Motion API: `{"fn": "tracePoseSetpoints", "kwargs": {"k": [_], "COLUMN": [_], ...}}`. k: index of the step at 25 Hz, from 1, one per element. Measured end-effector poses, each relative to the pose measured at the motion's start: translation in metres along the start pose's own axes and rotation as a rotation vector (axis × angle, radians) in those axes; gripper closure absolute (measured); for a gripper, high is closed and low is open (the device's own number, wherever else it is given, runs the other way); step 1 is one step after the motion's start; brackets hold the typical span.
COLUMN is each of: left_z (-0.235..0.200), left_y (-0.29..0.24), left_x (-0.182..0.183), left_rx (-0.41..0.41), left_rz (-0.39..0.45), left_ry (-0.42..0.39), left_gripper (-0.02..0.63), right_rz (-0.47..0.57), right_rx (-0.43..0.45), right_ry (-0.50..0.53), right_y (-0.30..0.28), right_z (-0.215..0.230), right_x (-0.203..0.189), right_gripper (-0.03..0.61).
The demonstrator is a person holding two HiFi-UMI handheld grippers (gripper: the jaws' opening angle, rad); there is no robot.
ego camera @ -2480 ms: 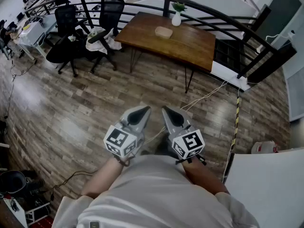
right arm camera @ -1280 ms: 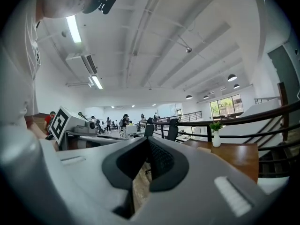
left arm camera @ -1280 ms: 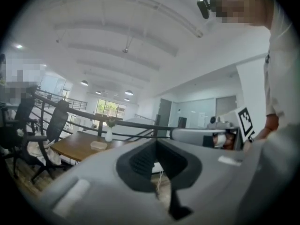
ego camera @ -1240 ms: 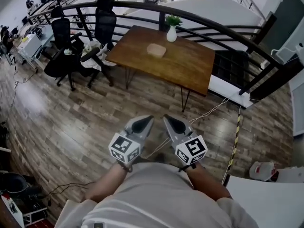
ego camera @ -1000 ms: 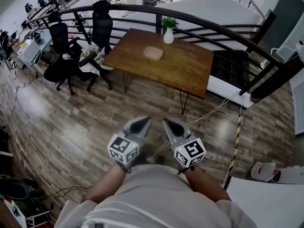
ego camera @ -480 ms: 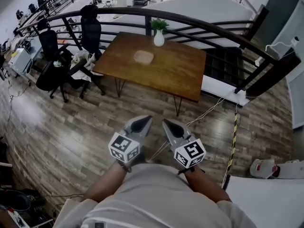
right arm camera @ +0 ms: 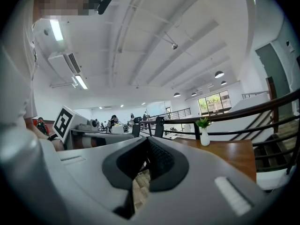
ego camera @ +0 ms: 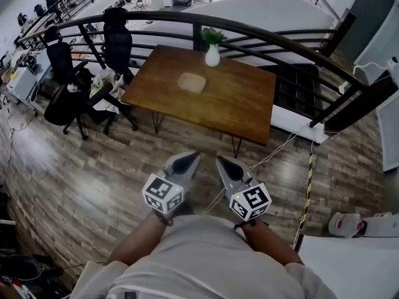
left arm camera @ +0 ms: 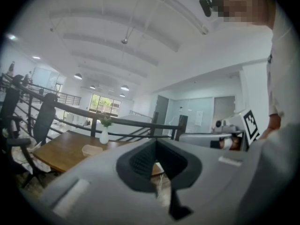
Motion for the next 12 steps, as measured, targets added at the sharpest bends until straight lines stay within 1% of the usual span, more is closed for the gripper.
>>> {"fn": "tracePoseSetpoints", "kwargs": {"k": [5, 12], "left_z": [-0.07, -0.159], "left_y": [0.003, 0.013], "left_x": [0.022, 0.056], "left_rx": [-0.008, -0.035], "left_rz": [0.005, 0.017], "left_ry": [-0.002, -0.014], "left_gripper": [0.611, 0.611], "right_rz": [0.005, 0.013], "right_rx": [-0.021, -0.033], "right_ry": [0.002, -0.001], "right_y": [-0.069, -0.164], "right_z": [0.002, -0.009], "right_x": [0.012, 0.022], "right_gripper": [0.574, 0.574]}}
Point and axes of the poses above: the fingertips, and each gripper's own axes: y backward along the fingers, z to its right, x out of its top, the point moved 2 cm from there along y, backward along the fingers, and after that the axes turned 3 degrees about z, right-handed, at the moved point
